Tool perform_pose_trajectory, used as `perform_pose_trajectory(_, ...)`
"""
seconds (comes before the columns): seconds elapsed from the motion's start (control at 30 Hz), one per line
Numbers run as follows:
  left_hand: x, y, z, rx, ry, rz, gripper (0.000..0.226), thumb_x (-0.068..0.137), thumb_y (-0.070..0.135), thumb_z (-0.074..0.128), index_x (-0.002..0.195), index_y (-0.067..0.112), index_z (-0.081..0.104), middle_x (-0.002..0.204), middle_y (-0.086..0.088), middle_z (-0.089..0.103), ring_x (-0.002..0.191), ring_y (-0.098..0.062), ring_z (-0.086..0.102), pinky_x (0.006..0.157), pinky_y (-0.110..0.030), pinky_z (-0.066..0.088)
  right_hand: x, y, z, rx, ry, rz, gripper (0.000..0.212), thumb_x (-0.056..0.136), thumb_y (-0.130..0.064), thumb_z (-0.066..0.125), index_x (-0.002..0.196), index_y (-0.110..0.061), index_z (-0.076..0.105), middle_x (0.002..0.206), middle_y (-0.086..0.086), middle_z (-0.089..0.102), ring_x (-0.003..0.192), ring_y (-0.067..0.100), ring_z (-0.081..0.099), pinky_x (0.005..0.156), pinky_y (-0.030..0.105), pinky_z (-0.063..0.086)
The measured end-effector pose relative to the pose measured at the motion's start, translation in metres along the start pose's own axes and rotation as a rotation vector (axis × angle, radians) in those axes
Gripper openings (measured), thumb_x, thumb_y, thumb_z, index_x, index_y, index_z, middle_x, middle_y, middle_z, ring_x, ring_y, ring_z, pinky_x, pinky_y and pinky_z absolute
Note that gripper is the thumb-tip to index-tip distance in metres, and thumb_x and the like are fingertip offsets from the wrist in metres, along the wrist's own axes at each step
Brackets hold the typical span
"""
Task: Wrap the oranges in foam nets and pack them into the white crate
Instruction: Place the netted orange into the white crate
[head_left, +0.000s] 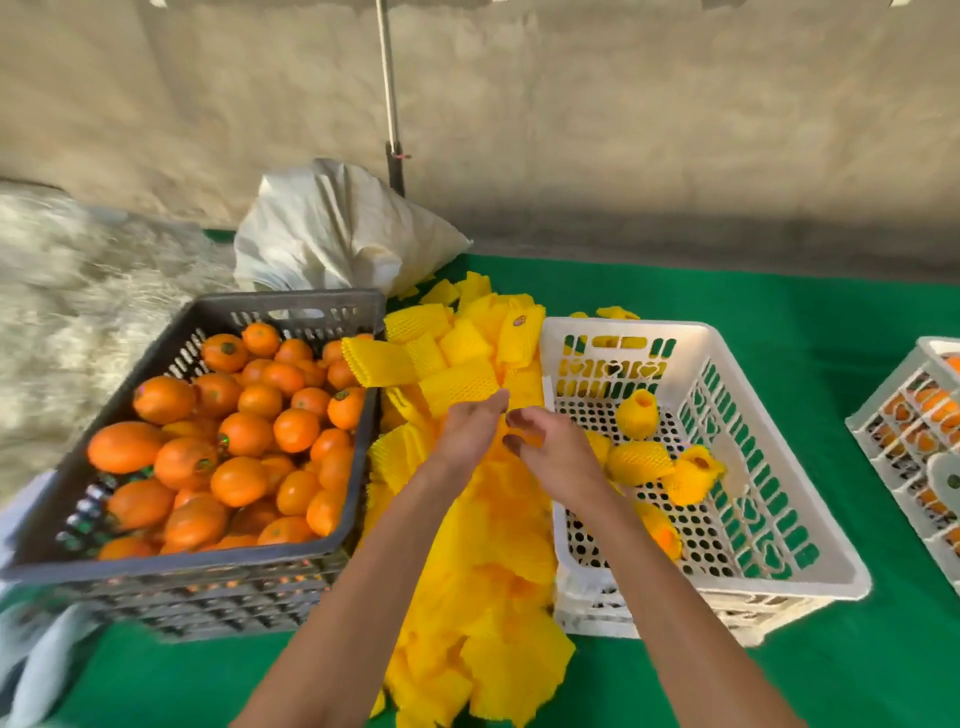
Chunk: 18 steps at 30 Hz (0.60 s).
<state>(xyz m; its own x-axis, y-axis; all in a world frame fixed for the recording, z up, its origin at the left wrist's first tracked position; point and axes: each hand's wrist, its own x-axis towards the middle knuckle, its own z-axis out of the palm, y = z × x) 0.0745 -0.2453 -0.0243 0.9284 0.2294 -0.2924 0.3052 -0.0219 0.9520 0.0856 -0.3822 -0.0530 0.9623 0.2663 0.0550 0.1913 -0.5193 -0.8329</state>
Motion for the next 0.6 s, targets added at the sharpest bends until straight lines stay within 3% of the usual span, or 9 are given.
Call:
perform_pose_trajectory(0.1,-0.002,-0.009,-0.045,0.071,0.044,0.039,0.024,0.103,0.036,0.062,0.091,0.016,0.057,0.088,-0.002,0.052,0.085,-0.016,0.046,0.069,-0.034,0.037,0.005,-0.018,0.039,0.011,-0.056,-0.001,0.027,0.091,-0.024,0.075,0.118,-0.022,0.07,0.118,-0.008,0.071,0.112,0.011,0.064,0.099,0.037,0.051)
perform_pose_trajectory(0.2,-0.005,-0.017,-0.082,0.13,0.103,0.075,0.031,0.102,0.037,0.063,0.077,0.019,0.057,0.069,0.008,0.046,0.06,-0.001,0.04,0.059,-0.027,0.034,0.008,-0.033,0.073,0.023,-0.072,0.012,0.023,0.087,-0.03,0.078,0.107,-0.022,0.07,0.11,-0.008,0.072,0.104,0.012,0.066,0.096,0.042,0.052)
perform_pose_trajectory(0.27,-0.007,-0.022,-0.101,0.147,0.111,0.113,0.042,0.103,0.037,0.062,0.068,0.018,0.048,0.058,0.011,0.037,0.049,-0.002,0.032,0.053,-0.027,0.028,0.01,-0.041,0.091,-0.022,-0.069,0.039,0.03,0.084,-0.041,0.079,0.104,-0.02,0.07,0.106,-0.004,0.072,0.101,0.017,0.067,0.091,0.043,0.053)
perform_pose_trajectory(0.3,-0.009,-0.023,-0.109,0.134,0.105,0.113,0.042,0.103,0.038,0.061,0.069,0.017,0.047,0.059,0.009,0.038,0.053,-0.004,0.035,0.057,-0.027,0.031,0.011,-0.044,0.098,-0.064,-0.069,0.053,0.035,0.083,-0.046,0.079,0.104,-0.02,0.069,0.107,-0.002,0.072,0.101,0.02,0.067,0.09,0.043,0.054)
perform_pose_trajectory(0.4,-0.018,-0.022,-0.126,0.011,0.043,0.093,0.025,0.104,0.039,0.06,0.094,0.017,0.052,0.095,-0.004,0.049,0.091,-0.013,0.047,0.086,-0.035,0.042,0.011,-0.049,0.11,-0.197,-0.066,0.083,0.045,0.084,-0.053,0.075,0.113,-0.019,0.069,0.114,0.001,0.071,0.107,0.025,0.066,0.089,0.042,0.054)
perform_pose_trajectory(0.5,-0.024,-0.021,-0.136,-0.076,0.001,0.07,0.028,0.104,0.04,0.06,0.116,0.017,0.069,0.113,-0.008,0.061,0.109,-0.021,0.058,0.106,-0.04,0.046,0.008,-0.053,0.112,-0.273,-0.052,0.087,0.039,0.089,-0.05,0.071,0.112,-0.018,0.072,0.109,0.001,0.072,0.101,0.026,0.067,0.082,0.04,0.056)
perform_pose_trajectory(0.6,-0.029,-0.018,-0.14,-0.065,-0.021,0.059,0.022,0.105,0.04,0.058,0.093,0.022,0.063,0.105,-0.007,0.055,0.102,-0.019,0.052,0.109,-0.048,0.047,0.004,-0.058,0.109,-0.344,-0.035,0.07,0.025,0.092,-0.039,0.068,0.093,-0.015,0.074,0.092,0.004,0.073,0.086,0.029,0.067,0.071,0.04,0.056)
